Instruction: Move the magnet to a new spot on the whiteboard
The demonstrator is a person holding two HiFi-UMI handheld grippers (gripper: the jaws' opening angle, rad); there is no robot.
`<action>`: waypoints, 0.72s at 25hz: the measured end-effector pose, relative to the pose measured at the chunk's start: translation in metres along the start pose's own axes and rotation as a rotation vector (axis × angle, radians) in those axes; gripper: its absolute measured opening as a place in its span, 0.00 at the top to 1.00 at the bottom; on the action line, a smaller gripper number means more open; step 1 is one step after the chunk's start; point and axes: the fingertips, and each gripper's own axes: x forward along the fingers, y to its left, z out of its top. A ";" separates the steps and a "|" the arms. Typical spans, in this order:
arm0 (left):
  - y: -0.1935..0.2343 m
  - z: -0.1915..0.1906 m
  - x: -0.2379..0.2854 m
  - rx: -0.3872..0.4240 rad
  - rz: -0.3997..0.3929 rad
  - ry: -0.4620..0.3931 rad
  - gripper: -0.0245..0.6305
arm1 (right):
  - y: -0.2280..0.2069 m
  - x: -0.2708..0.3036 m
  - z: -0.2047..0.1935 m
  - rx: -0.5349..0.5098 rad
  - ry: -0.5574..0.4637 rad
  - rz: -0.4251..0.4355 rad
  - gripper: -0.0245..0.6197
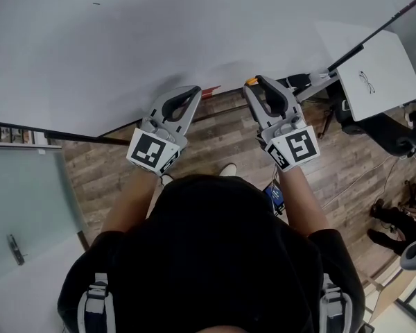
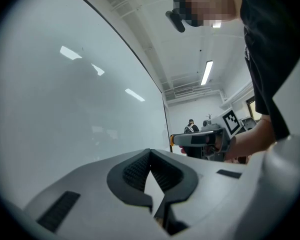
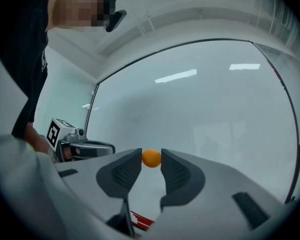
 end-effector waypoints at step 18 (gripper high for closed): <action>-0.035 -0.013 0.099 0.012 0.045 0.024 0.96 | -0.104 -0.010 -0.024 -0.019 0.067 -0.075 0.78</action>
